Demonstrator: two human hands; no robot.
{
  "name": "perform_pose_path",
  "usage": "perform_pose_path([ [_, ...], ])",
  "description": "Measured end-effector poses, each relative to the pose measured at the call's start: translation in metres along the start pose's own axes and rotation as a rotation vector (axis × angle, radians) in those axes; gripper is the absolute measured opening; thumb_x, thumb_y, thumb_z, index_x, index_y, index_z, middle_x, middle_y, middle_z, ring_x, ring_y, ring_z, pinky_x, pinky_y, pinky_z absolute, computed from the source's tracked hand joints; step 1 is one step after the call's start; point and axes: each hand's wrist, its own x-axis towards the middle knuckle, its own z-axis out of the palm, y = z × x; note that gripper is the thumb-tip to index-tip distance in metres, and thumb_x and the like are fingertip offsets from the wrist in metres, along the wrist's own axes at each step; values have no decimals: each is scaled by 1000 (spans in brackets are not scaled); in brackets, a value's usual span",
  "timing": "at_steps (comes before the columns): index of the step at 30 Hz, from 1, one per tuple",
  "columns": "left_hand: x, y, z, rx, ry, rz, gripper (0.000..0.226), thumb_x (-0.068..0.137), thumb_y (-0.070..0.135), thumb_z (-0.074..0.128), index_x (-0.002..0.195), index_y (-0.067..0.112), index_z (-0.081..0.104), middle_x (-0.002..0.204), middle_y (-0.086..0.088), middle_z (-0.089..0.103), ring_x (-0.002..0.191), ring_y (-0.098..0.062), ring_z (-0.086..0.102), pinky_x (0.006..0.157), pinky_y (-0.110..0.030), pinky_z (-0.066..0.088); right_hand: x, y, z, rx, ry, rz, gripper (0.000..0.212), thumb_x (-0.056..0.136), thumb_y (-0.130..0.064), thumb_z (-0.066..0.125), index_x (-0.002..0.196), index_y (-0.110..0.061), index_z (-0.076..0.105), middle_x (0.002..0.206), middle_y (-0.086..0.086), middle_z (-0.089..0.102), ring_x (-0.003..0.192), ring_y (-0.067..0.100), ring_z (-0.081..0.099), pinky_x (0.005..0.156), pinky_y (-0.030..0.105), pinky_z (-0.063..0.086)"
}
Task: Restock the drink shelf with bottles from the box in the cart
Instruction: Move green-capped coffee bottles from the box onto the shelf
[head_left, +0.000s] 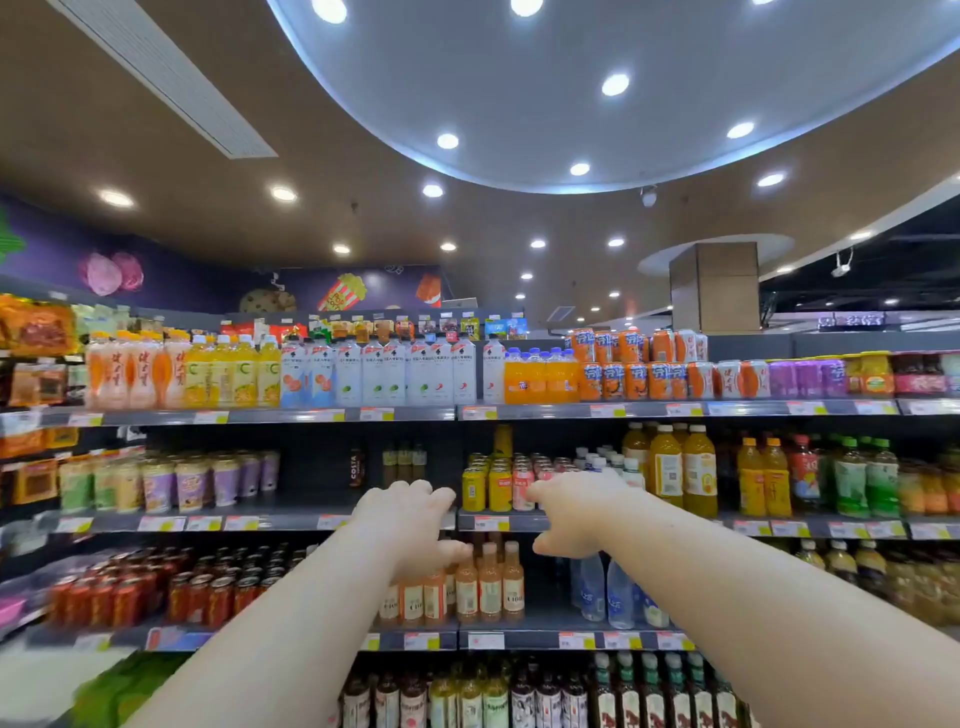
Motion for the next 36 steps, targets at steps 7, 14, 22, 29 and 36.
perform_pose_path([
  [7,-27,-61,26,37,-73,-127,70,87,65,39,144,27,25,143,-2,39,129,-25,39,98,-41,40,31,-67,6,41,20,-143,55,90,-42,54,139,-25,36,135,5,50,123,29,47,100,52,35],
  [14,-57,-147,65,49,-151,-309,73,86,65,40,145,25,25,144,-4,38,130,-26,38,99,-43,40,93,-161,16,21,25,-338,53,89,-42,49,138,-27,38,132,0,53,121,27,50,99,50,35],
  [22,-74,-273,120,96,-327,-544,71,86,65,40,144,25,26,143,-4,39,129,-26,40,97,-43,42,209,-285,29,118,14,-624,54,88,-45,50,137,-25,39,135,3,50,121,28,49,98,46,41],
  [29,-68,-369,151,162,-382,-741,74,86,65,41,146,25,25,145,-6,37,129,-28,40,98,-44,40,308,-376,31,112,-4,-820,57,91,-47,50,141,-25,34,139,2,46,127,27,44,102,50,33],
  [36,-100,-448,192,145,-457,-899,72,84,67,41,142,25,31,142,-6,40,129,-28,40,98,-45,39,364,-484,43,121,-21,-1001,58,90,-46,50,141,-26,34,140,1,45,126,26,45,99,45,40],
])
